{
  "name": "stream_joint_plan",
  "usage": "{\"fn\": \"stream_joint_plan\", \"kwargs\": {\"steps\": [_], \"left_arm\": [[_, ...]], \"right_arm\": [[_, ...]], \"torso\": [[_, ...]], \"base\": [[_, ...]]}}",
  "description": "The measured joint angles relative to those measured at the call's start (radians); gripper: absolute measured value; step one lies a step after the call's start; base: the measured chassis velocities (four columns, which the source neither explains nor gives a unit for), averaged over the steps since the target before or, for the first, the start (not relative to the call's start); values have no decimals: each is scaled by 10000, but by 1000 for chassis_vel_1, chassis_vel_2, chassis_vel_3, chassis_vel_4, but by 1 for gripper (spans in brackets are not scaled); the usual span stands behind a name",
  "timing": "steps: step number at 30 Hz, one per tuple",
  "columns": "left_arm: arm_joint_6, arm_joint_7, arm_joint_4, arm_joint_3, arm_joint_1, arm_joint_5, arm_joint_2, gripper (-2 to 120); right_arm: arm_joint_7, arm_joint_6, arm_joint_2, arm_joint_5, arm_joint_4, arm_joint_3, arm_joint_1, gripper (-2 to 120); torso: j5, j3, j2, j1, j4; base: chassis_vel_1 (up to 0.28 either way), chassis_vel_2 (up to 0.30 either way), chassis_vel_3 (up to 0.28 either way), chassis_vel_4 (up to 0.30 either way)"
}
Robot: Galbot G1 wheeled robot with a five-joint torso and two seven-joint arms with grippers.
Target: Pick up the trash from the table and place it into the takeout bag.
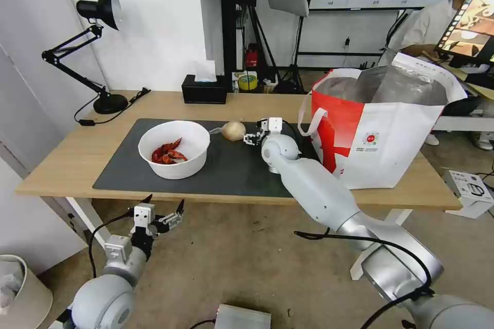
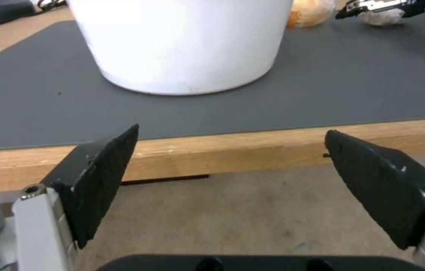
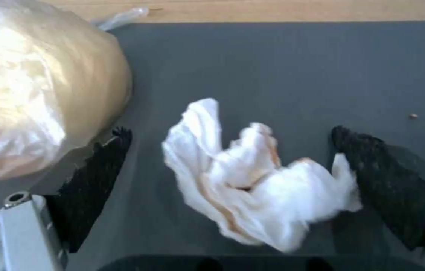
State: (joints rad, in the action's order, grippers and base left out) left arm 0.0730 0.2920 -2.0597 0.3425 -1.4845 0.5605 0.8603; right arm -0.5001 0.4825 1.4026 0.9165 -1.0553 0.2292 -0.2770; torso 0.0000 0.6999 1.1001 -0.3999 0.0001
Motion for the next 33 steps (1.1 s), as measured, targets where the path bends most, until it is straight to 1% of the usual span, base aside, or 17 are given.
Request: {"fn": "stream_joint_plan", "kwargs": {"steps": [7, 10, 12, 13, 16, 17, 20, 21, 22, 23, 24, 26, 27, 28, 30, 31, 33], "left_arm": [[-1, 0, 6, -99, 40, -7, -30, 100], [0, 5, -7, -100, 37, -9, -53, 100], [-1, 11, -14, -100, 19, -13, -61, 100], [-1, 11, -14, -100, 19, -13, -61, 100], [-1, 20, -31, -98, -9, -23, -50, 100], [-1, 20, -31, -98, -9, -23, -50, 100], [-3, 24, -37, -119, -15, -40, -27, 100], [-3, 24, -37, -119, -15, -40, -27, 100], [-4, 26, -39, -137, -16, -54, -11, 100], [-4, 28, -43, -140, -18, -57, -10, 100], [-4, 28, -43, -140, -18, -57, -10, 100], [-5, 30, -56, -141, -21, -60, -12, 100], [-5, 30, -56, -141, -21, -60, -12, 100], [-6, 33, -72, -141, -21, -60, -20, 100], [-7, 36, -84, -141, -21, -61, -28, 100], [-7, 36, -84, -141, -21, -61, -28, 100], [-7, 40, -88, -141, -21, -62, -27, 100]], "right_arm": [[-11, -23, -151, -4, -209, -15, -199, 100], [-25, -26, -177, 10, -231, -17, -200, 96], [-42, -25, -210, 30, -269, -12, -197, 88], [-42, -25, -210, 30, -269, -12, -197, 88], [-91, -25, -254, 66, -293, 4, -178, 73], [-91, -25, -254, 66, -293, 4, -178, 73], [-116, -28, -295, 89, -326, 9, -176, 59], [-116, -28, -295, 89, -326, 9, -176, 59], [-122, -31, -315, 97, -346, 10, -191, 52], [-124, -37, -326, 98, -360, 10, -204, 49], [-124, -37, -326, 98, -360, 10, -204, 49], [-125, -47, -349, 112, -393, 10, -227, 39], [-125, -47, -349, 112, -393, 10, -227, 39], [-124, -61, -374, 140, -450, 15, -251, 32], [-106, -91, -405, 194, -521, 22, -277, 25], [-106, -91, -405, 194, -521, 22, -277, 25], [2, -224, -455, 263, -629, 42, -326, 14]], "torso": [[0, -2, 1, 1, 3], [0, -2, 1, 2, 2], [0, -2, 1, 3, -1], [0, -2, 1, 3, -1], [-1, -1, 2, 3, -7], [-1, -1, 2, 3, -7], [-1, 1, 1, 2, -9], [-1, 1, 1, 2, -9], [-2, 1, 0, 2, -9], [-2, 1, 1, 1, -9], [-2, 1, 1, 1, -9], [-2, 1, 0, 0, -9], [-2, 1, 0, 0, -9], [-1, 2, -1, -1, -7], [0, 2, -1, -2, -4], [0, 2, -1, -2, -4], [0, 3, -2, -2, 0]], "base": [[0, 0, 0, 0], [0, 0, 0, 0], [0, 0, 0, 0], [0, 0, 0, 0], [0, 0, 0, 0], [0, 0, 0, 0], [0, 0, 0, 0], [0, 0, 0, 0], [0, 0, 0, 0], [0, 0, 0, 0], [0, 0, 0, 0], [0, 0, 0, 0], [0, 0, 0, 0], [0, 0, 0, 0], [0, 0, 0, 0], [0, 0, 0, 0], [0, 0, 0, 0]]}}
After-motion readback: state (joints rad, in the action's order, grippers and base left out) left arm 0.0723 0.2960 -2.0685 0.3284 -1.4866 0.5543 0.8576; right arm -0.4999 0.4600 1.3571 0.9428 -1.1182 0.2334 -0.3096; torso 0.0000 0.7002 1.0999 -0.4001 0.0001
